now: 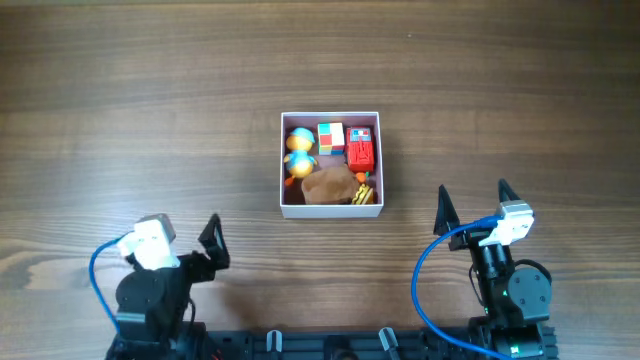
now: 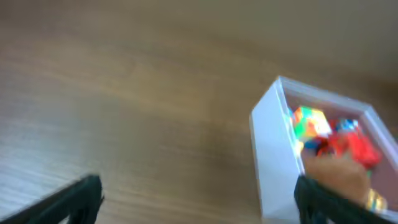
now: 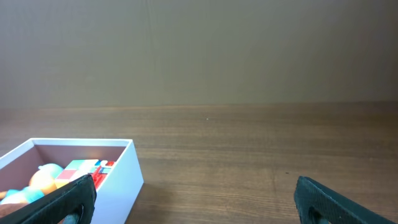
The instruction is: Pack container
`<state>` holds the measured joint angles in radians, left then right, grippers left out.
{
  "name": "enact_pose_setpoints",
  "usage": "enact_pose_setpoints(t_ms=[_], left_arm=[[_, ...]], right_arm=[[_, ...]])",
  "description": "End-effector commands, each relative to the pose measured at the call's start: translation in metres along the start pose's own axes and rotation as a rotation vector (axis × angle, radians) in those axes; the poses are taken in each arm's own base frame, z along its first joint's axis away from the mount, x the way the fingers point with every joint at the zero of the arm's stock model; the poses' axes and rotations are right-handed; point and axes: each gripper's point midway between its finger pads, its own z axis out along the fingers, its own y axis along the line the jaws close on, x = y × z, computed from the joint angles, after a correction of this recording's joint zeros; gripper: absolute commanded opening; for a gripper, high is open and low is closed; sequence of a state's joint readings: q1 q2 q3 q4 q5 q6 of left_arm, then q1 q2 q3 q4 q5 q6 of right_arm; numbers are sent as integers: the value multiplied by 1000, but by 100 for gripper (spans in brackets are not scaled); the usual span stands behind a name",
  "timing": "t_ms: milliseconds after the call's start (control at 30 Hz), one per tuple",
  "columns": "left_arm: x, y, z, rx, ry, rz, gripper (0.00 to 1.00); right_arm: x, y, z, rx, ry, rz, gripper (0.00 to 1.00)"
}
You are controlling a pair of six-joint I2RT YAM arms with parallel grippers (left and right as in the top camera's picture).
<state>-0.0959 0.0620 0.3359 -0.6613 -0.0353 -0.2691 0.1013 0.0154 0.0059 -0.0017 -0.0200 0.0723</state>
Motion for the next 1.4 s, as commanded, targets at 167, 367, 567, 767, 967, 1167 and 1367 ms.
enact_pose_setpoints(t_ms=[167, 367, 567, 767, 967, 1167, 1367], left_arm=[[-25, -29, 28, 180, -340, 269, 100], [-7, -18, 40, 149, -295, 264, 100], [-7, -18, 40, 149, -292, 264, 100], [-7, -18, 40, 149, -292, 264, 100], [-7, -18, 40, 149, -292, 264, 100], [-7, -18, 40, 149, -292, 264, 100], [-7, -18, 40, 149, -292, 264, 100]], right_arm=[[-2, 2, 0, -12, -9, -17, 100], [-2, 2, 0, -12, -9, -17, 100], [-2, 2, 0, -12, -10, -17, 100], [-2, 2, 0, -12, -10, -17, 100], [-2, 2, 0, -12, -9, -18, 100], [-2, 2, 0, -12, -9, -18, 100], [-2, 2, 0, -12, -9, -17, 100]])
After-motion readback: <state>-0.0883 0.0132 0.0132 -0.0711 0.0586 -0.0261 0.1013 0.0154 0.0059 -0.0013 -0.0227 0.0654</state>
